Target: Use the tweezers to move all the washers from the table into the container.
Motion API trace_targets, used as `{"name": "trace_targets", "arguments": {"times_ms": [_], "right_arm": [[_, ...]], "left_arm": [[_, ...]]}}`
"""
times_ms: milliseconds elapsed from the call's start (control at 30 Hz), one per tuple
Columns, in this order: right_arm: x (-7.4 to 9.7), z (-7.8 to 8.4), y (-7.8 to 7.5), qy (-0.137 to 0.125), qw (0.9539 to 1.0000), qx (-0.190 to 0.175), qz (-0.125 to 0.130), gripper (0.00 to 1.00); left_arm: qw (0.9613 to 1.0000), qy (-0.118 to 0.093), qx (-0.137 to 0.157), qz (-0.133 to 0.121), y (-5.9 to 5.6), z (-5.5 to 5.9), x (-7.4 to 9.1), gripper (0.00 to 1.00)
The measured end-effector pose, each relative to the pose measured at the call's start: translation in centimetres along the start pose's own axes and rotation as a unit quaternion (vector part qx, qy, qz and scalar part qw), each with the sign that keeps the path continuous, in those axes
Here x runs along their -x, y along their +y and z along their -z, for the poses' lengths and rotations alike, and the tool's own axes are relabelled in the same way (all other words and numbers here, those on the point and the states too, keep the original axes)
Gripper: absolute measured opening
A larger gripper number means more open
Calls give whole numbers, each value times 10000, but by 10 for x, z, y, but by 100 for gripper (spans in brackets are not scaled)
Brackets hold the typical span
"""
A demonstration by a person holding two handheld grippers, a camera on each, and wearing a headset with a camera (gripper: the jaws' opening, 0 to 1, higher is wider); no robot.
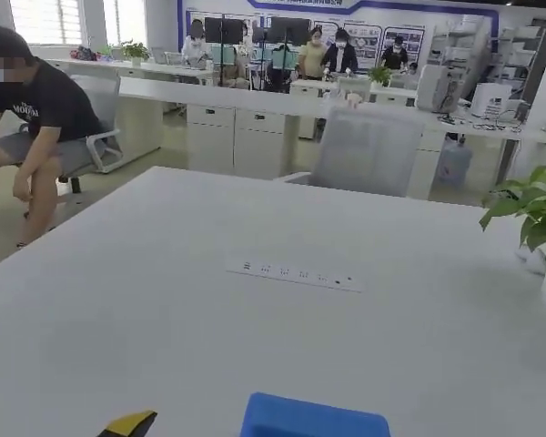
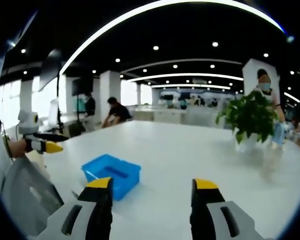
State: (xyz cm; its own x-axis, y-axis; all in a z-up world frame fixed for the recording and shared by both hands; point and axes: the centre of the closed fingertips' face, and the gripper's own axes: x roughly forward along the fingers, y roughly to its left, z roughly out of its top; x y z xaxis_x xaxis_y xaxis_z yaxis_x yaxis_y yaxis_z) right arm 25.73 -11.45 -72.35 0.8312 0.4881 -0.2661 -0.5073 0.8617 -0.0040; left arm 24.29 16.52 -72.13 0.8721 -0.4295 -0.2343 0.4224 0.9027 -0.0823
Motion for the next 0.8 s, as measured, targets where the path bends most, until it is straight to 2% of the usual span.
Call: {"name": "trace_targets", "arguments": {"times_ms": [300,667,800], "right_arm": [[-1,2,0,74,10000,-24,29,60],[-2,3,0,132,9999,8,20,60],[-2,3,1,134,9999,10,3,60]], "left_arm": [[10000,64,-25,35,-1,2,-1,79],[10000,25,14,-11,2,0,0,78],[9995,11,283,132,0,0,1,75]]}}
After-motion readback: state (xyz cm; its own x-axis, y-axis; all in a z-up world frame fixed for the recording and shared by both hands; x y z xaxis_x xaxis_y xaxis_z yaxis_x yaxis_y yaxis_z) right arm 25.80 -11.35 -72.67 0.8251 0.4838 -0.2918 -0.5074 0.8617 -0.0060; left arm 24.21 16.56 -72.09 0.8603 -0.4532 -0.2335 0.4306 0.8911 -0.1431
